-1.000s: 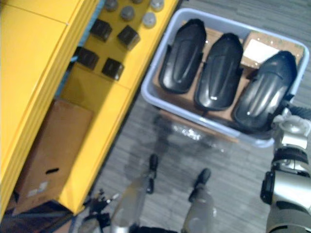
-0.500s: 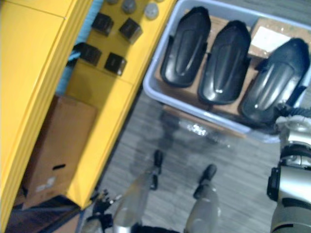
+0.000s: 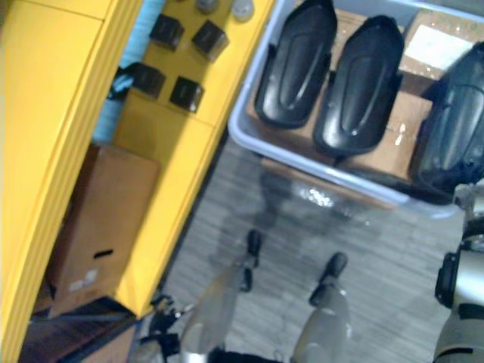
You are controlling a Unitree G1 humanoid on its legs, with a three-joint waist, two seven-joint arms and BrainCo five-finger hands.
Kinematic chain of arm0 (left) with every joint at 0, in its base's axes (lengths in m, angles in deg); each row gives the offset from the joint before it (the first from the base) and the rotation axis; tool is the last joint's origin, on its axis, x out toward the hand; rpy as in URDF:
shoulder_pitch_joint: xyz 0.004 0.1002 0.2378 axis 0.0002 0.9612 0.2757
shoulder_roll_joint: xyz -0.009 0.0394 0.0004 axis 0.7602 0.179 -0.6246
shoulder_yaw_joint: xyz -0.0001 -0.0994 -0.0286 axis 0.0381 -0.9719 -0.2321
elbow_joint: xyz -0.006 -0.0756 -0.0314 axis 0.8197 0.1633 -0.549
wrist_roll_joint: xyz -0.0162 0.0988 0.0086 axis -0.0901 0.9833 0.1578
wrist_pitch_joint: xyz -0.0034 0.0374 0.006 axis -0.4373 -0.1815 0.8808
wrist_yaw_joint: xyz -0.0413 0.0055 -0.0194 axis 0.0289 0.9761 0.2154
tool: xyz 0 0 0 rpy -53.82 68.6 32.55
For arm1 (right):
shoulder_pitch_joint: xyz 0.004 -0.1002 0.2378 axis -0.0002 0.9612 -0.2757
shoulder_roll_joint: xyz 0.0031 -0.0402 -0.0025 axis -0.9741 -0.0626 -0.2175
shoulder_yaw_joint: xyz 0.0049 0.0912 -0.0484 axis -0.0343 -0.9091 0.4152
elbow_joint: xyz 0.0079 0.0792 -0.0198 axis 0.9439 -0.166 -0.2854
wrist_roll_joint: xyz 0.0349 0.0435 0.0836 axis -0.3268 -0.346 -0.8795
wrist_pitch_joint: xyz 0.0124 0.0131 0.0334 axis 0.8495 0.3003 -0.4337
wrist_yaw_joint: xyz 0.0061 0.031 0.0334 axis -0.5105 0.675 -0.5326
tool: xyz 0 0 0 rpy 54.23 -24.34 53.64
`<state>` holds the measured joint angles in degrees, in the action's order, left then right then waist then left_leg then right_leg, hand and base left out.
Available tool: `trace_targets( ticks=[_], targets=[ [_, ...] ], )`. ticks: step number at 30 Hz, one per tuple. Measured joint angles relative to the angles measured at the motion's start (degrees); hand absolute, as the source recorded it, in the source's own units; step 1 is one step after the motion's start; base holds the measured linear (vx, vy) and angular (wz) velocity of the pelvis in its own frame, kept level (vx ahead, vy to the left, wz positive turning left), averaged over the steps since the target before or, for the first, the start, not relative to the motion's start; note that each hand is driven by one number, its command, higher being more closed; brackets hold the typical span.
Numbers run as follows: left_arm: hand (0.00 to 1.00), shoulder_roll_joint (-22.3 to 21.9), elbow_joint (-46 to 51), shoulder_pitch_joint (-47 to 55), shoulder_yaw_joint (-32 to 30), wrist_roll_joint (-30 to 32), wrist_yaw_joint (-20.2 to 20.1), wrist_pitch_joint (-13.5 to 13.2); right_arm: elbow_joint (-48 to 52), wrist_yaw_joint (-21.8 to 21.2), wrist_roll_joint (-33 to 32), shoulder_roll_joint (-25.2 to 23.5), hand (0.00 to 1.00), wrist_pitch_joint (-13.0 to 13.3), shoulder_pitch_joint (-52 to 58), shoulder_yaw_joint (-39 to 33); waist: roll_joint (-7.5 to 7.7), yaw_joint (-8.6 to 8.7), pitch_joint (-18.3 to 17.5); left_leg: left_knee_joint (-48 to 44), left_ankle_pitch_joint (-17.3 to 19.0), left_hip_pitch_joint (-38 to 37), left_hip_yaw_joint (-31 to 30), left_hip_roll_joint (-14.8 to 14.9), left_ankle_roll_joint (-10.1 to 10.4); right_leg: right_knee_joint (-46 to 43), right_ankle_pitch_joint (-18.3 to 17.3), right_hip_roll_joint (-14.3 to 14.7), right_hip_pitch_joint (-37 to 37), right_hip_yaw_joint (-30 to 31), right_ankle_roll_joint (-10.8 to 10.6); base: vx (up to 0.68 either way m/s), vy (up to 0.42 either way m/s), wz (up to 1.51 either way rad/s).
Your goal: Walk over and take plastic housings, then place them on the shelf
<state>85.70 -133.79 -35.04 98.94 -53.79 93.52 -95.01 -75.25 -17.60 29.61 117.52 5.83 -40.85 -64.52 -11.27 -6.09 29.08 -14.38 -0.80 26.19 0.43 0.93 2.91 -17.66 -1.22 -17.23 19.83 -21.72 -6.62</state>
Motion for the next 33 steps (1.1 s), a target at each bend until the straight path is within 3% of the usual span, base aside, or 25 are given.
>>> trace_targets(
  ticks=[6,12,18,22,26,33],
  targets=[
    [0.00,0.0,0.4,0.0,0.4,-0.3,0.0,-0.1,-0.8,0.2,3.5,-0.1,1.00,-0.7,0.0,1.2,-0.36,-0.11,-0.2,0.9,-0.8,-0.3,-0.3,0.2,0.1,-0.8,-0.5,-0.1,0.1,-0.4,0.2,-0.01,-0.005,0.04],
    [0.00,-0.2,2.1,0.0,0.2,-4.6,1.1,-1.8,-1.4,6.7,5.8,-0.3,1.00,4.4,0.0,4.2,-0.43,-0.32,-0.3,1.2,-1.0,-0.5,-0.3,0.2,0.2,-0.8,-0.5,-0.2,0.1,-0.4,0.2,0.00,-0.001,0.01],
    [0.00,-2.5,11.1,-0.2,-5.5,-11.7,10.8,-6.4,5.7,13.5,6.9,-0.4,1.00,8.4,3.5,4.7,-0.42,-0.12,-0.3,1.8,-1.5,-2.2,-0.8,0.2,0.3,-0.8,-0.6,-0.1,-1.8,-1.2,0.3,0.00,-0.002,0.04],
    [0.00,-2.5,16.5,-1.0,-10.0,-11.6,15.4,-9.4,10.3,17.6,9.1,-1.0,1.00,10.9,6.0,5.0,-0.25,-0.08,-0.2,1.8,-1.5,-3.5,-1.8,0.4,0.4,-0.8,-1.0,0.2,-4.1,-2.3,0.5,-0.02,-0.007,0.12],
    [0.00,-2.5,24.0,-0.9,-12.3,-10.9,19.1,-11.0,14.2,20.7,9.1,-2.9,1.00,11.6,7.8,4.5,0.27,0.02,0.2,2.4,-1.8,-4.9,-1.9,0.6,0.4,-0.4,-1.0,0.2,-6.0,-3.2,0.5,-0.04,-0.001,0.08],
    [0.00,-2.5,46.7,1.3,-11.0,-4.8,22.8,-13.6,23.8,23.9,11.9,-6.5,1.00,12.4,14.3,4.4,5.13,0.92,0.2,4.9,-2.4,-9.2,-1.4,0.7,0.4,3.1,-0.1,0.9,-10.9,-4.0,0.0,0.01,-0.004,0.03]
  ],
)
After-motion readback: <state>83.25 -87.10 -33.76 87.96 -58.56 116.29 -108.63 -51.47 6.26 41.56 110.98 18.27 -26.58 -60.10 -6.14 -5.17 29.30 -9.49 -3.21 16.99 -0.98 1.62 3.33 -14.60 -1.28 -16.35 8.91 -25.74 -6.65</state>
